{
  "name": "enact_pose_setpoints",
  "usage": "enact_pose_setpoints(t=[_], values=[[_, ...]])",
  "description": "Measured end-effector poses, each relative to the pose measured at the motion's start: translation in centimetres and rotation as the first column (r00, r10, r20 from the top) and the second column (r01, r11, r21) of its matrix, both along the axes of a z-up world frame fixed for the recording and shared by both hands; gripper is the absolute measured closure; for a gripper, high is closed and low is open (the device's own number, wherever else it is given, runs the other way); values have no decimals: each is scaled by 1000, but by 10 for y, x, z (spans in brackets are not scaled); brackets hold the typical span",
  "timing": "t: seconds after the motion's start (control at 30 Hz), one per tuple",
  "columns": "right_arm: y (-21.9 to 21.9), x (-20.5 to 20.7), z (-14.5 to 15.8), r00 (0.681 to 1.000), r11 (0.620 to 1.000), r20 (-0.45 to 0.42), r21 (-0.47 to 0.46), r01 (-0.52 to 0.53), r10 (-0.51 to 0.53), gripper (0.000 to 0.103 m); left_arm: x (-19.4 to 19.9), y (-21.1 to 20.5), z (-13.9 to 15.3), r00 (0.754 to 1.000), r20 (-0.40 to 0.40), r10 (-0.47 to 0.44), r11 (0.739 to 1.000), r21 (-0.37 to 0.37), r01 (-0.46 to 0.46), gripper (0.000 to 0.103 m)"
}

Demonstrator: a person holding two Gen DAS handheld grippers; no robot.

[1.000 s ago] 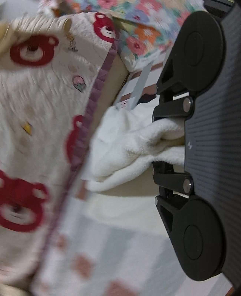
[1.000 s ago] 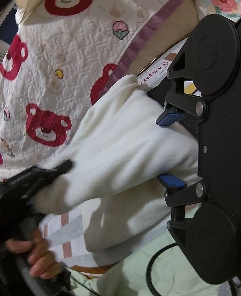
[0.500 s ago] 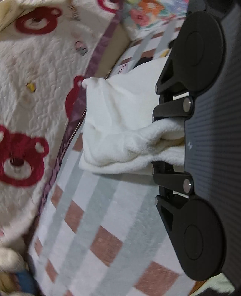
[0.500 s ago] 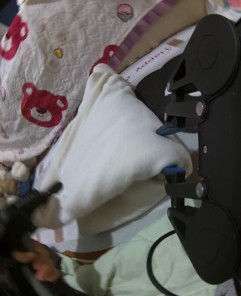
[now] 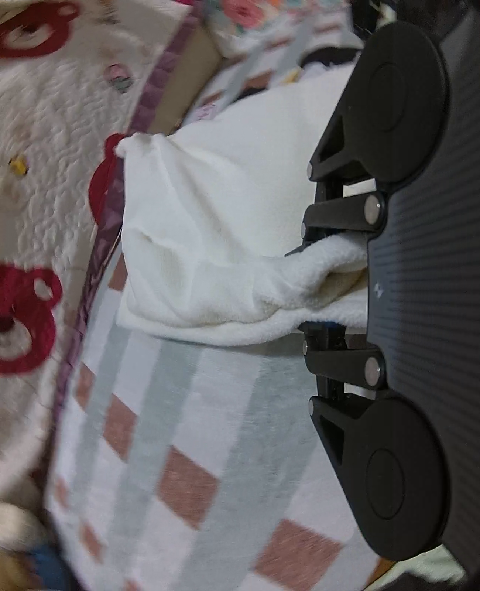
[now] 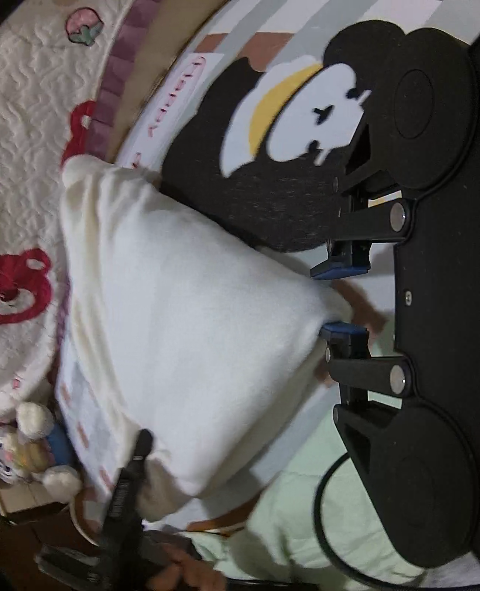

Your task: Fold clothes

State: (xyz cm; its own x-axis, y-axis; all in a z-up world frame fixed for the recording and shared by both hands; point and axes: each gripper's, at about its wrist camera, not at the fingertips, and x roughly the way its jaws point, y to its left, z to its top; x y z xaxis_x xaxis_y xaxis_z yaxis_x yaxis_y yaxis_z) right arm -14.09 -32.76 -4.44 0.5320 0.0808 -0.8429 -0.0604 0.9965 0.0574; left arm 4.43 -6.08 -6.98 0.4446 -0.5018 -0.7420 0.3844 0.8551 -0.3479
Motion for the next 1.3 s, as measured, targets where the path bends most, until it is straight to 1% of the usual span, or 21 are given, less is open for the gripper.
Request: enact_pose_setpoints(t=[0.03,0.1,0.17,0.23,0.3,0.33,0.37,0.4,0.47,0.53,0.57,0.6,0.67,0.7,0.77,0.8,0.93,1.0,1.13,1.2,1.3], values=[[-8,-2,-1,1000,999,-27,41,16,-15,78,1,2,0,1000,-23,12,1000,6,-11,74],[-25,-5,-2,996,989,-72,138,61,-51,86,4,7,0,997,-66,32,999,26,-30,69],[-55,-16,2,988,943,-46,295,157,-150,86,1,11,7,998,-62,27,997,74,-22,69],[-81,-27,9,967,876,-21,419,238,-253,81,-1,20,11,997,-70,39,997,66,-34,68],[-94,-30,20,952,845,17,467,262,-305,81,0,30,13,993,-93,67,997,30,-64,67],[-96,-26,25,951,840,32,478,257,-309,80,0,34,16,992,-95,77,997,10,-76,67],[-94,-20,32,953,848,52,473,240,-299,80,-1,35,19,994,-86,74,997,-5,-75,68],[-90,-12,38,958,866,72,451,216,-277,77,-2,35,22,995,-75,70,997,-20,-72,68],[-74,9,46,971,915,114,372,154,-210,70,-7,33,29,998,-41,41,997,-62,-43,67],[-57,30,53,979,956,152,280,87,-133,63,-9,29,32,1000,-22,7,994,-110,-10,62],[-52,41,52,981,966,164,252,62,-105,62,-11,26,34,1000,-12,-9,991,-133,7,61],[-49,50,49,982,964,166,263,48,-94,60,-12,23,34,1000,-3,-27,989,-143,26,60],[-45,67,41,983,954,165,297,34,-87,58,-14,12,27,997,4,-71,995,-74,71,58],[-44,70,35,982,946,156,318,55,-109,56,-14,8,22,998,3,-68,998,-4,68,58],[-32,68,27,980,964,170,260,61,-108,56,-14,2,12,999,-3,-54,990,132,54,56],[-26,67,23,978,971,177,230,64,-107,53,-13,1,8,999,-5,-47,982,183,47,53],[-4,49,19,973,989,216,140,52,-81,50,-8,4,18,998,21,-61,981,188,56,53],[-6,41,19,972,982,210,178,68,-105,50,-6,5,25,997,42,-72,980,190,62,55],[-23,35,16,976,961,179,268,70,-121,50,13,-14,53,975,181,-130,983,155,102,51],[-28,31,14,976,951,177,301,71,-129,50,32,-39,60,954,228,-193,976,143,163,41],[-28,30,12,975,952,188,300,55,-116,50,68,-87,55,933,210,-293,951,167,261,35]])
